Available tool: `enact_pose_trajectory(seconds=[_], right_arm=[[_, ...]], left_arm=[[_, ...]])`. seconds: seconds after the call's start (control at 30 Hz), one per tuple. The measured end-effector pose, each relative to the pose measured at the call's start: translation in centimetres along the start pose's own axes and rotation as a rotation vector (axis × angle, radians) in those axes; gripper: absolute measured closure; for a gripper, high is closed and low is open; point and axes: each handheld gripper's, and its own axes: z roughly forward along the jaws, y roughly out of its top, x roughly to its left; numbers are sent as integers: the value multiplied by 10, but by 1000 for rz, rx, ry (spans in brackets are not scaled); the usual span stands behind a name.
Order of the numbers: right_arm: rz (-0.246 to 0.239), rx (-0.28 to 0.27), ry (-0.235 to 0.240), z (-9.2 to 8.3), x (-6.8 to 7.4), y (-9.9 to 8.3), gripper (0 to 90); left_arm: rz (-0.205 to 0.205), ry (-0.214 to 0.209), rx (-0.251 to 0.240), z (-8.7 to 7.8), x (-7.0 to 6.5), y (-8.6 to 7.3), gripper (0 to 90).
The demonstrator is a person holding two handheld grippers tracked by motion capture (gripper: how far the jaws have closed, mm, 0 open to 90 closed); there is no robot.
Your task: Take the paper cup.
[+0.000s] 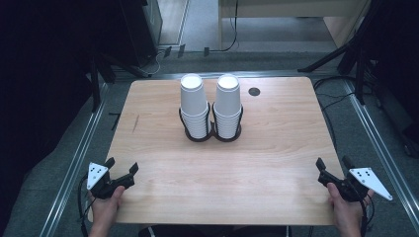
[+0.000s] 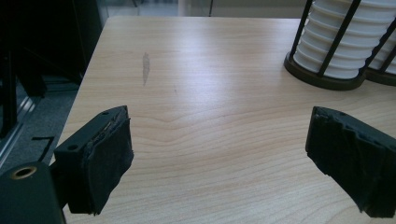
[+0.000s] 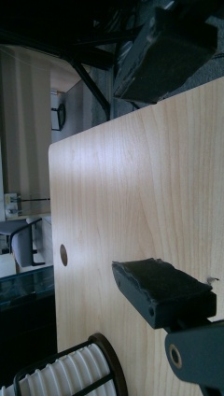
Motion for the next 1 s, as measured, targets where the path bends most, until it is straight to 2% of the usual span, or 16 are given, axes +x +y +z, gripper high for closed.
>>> enact_pose_trajectory(seconds=[0.13, 0.2, 0.23, 0.33, 0.47, 0.57, 0.83, 1.0], right_arm=[[-31, 8, 6, 0, 4, 2, 134], [11, 13, 39, 0, 5, 5, 122], [16, 12, 50, 1, 7, 7, 109], [-11, 5, 67, 3, 16, 15, 77], [5, -17, 116, 5, 30, 28, 50], [-10, -25, 149, 8, 40, 38, 36], [-26, -54, 207, 22, 69, 62, 36], [-29, -72, 238, 33, 90, 78, 48]], left_arm=[[-5, -1, -3, 0, 0, 0, 71], [-12, -1, -7, 0, 0, 0, 72], [-12, -3, -10, -1, 0, 0, 71], [-20, -9, -12, -2, 1, 0, 72], [-31, -15, -17, -2, 3, 1, 71], [-32, -13, -18, -2, 3, 1, 71], [-16, -8, -20, -1, 0, 3, 72], [-27, -11, -19, -1, 3, 2, 71]])
